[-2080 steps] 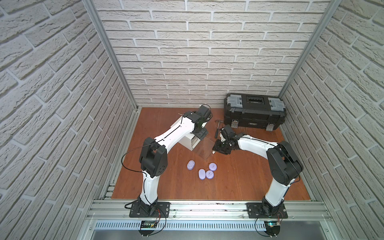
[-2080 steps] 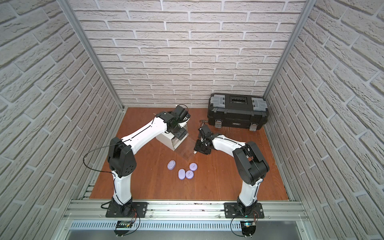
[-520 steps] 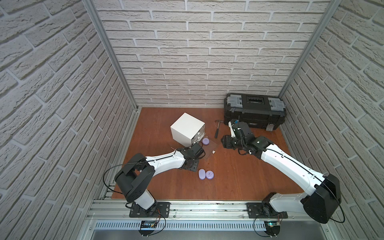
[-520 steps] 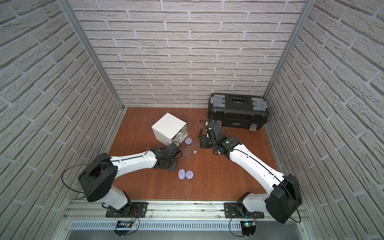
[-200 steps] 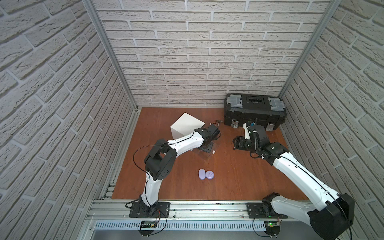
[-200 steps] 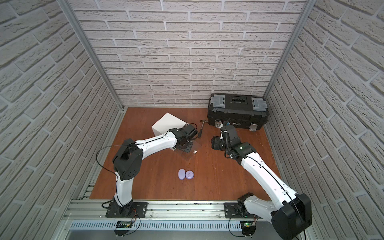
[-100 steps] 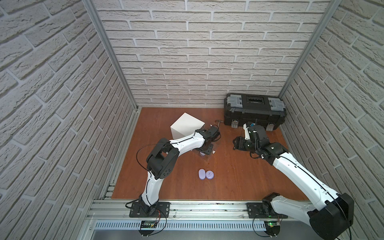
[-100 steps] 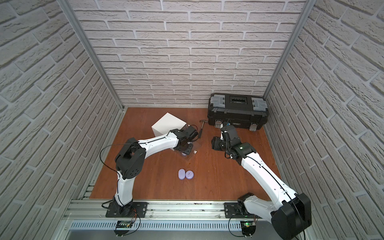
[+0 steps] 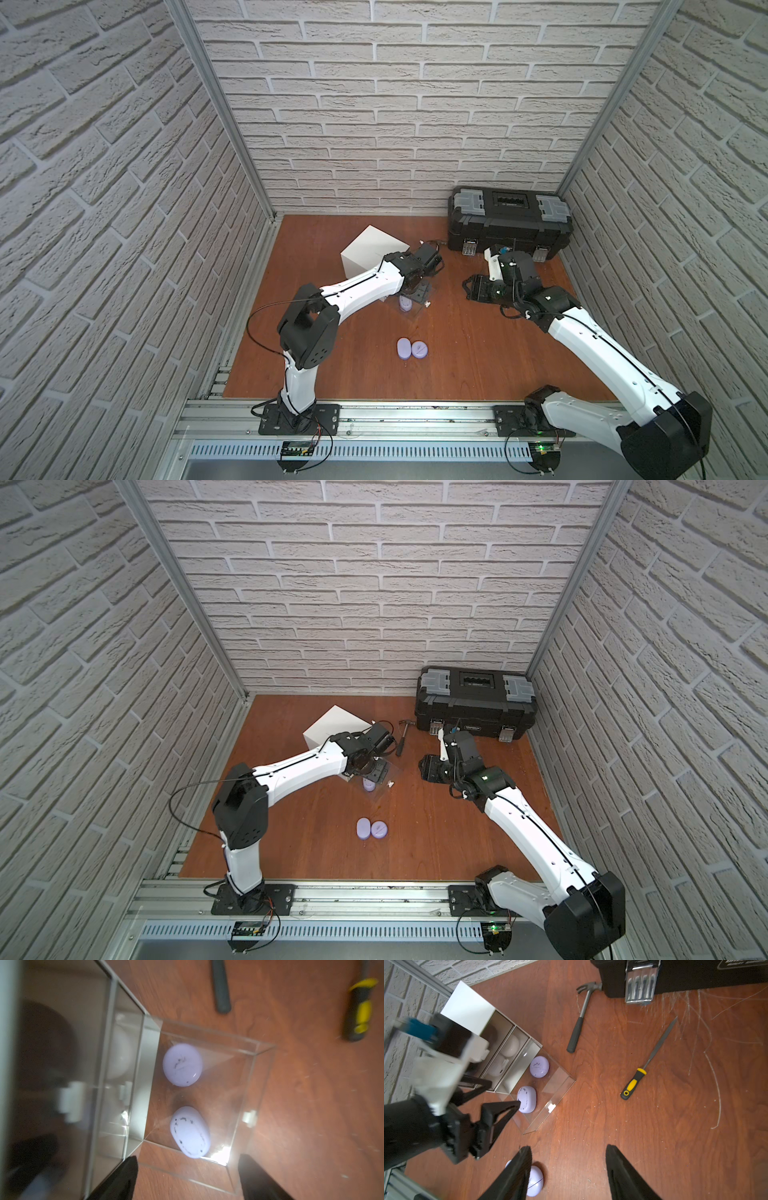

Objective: Put the bluetooth earphones in the drawer according to color
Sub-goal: Place the bluetooth earphone in the drawer, then pick up the Bluetooth earphone from the center of the board.

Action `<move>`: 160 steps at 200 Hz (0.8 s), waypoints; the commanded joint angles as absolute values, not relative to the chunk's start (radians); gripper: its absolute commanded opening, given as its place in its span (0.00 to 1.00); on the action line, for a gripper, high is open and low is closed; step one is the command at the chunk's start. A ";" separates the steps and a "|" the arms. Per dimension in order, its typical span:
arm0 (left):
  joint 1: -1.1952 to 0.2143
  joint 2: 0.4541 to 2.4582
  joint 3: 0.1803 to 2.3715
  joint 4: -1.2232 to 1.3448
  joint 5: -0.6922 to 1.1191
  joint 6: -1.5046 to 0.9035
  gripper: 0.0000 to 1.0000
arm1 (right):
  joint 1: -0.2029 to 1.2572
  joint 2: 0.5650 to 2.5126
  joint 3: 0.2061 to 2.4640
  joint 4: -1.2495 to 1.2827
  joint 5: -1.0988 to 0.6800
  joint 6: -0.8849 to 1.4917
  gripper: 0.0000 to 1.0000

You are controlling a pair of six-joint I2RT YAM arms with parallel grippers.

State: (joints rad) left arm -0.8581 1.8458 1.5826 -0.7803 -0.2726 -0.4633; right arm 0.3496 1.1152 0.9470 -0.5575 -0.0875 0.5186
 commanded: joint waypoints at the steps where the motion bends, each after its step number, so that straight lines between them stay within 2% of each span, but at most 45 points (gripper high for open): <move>1: -0.874 1.701 1.618 -0.814 -0.351 -0.452 0.85 | 0.364 1.117 0.905 -0.553 -0.191 0.543 0.62; 56: -0.798 1.434 1.475 -0.928 -0.461 -0.503 0.87 | 0.534 1.190 0.830 -0.559 -0.205 0.603 0.63; 116: -0.616 1.176 1.231 -1.006 -0.442 -0.560 0.88 | 0.711 1.316 0.802 -0.552 -0.151 0.673 0.67; 160: -0.535 1.086 1.123 -1.011 -0.389 -0.563 0.89 | 0.794 1.409 0.833 -0.549 -0.131 0.696 0.70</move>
State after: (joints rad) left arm -0.5640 1.1172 1.1656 -1.0004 -0.4198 -0.5499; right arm 0.7593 1.3731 0.8089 -0.5632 -0.1619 0.6720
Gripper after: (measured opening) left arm 0.888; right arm 0.693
